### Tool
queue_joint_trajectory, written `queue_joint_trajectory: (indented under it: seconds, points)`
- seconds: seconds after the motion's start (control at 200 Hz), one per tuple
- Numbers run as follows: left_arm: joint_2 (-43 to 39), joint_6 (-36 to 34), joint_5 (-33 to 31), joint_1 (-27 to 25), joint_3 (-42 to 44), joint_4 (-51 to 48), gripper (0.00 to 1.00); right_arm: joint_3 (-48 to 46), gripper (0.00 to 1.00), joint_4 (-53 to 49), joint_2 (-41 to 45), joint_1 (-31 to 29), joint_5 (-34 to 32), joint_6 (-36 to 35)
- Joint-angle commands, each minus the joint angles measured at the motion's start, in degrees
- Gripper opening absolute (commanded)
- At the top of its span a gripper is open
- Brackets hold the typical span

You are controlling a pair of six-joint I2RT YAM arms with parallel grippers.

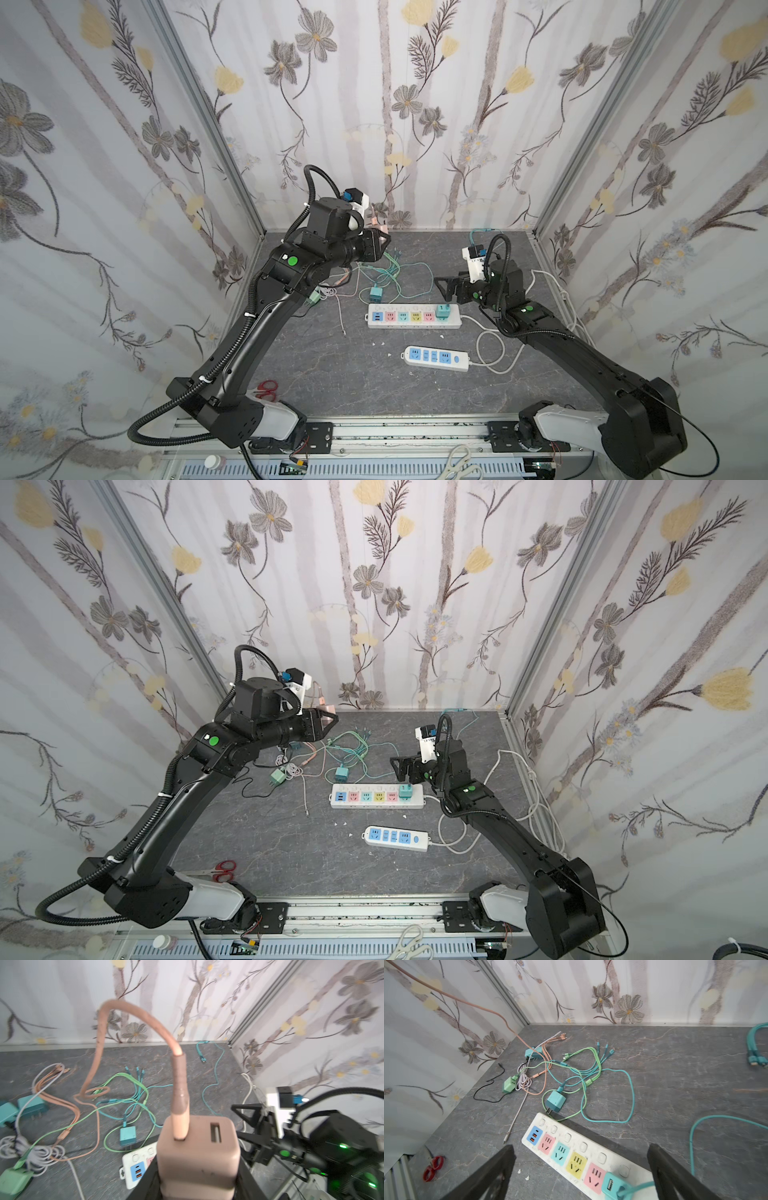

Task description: Insert the plug

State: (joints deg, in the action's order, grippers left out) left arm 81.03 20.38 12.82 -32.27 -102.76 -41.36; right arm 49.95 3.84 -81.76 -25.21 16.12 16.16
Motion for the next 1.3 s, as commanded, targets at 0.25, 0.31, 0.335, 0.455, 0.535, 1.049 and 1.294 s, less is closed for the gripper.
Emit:
queue_joint_trajectory:
  seconds: [0.25,0.31,0.335,0.455,0.535,1.049,1.294]
  points:
    - [2.7,-1.4,6.9,0.3,-14.3,3.2,0.0,14.8,0.99,14.6,-20.2,-7.1,8.6,5.1]
    - [3.2,-1.4,6.9,0.3,-15.7,2.9,0.0,18.4,0.99,19.0,-25.3,-7.5,11.5,8.3]
    - [3.3,-1.4,6.9,0.4,-16.0,3.0,0.0,19.5,0.99,21.2,-27.3,-7.7,12.3,10.2]
    - [3.2,-1.7,6.8,0.8,-16.6,3.2,0.0,26.6,0.99,29.4,-37.7,-9.0,13.0,17.6]
    - [2.8,-2.0,6.3,1.1,-16.6,3.1,0.0,31.9,0.99,29.9,-43.0,-9.9,12.2,19.3]
    - [0.3,-1.0,4.4,6.0,-14.2,3.5,0.0,30.4,0.97,37.1,-48.3,-12.6,3.4,20.9]
    - [0.4,0.7,8.7,7.6,-14.3,5.1,0.0,30.7,0.97,37.9,-50.7,-14.5,6.3,21.1]
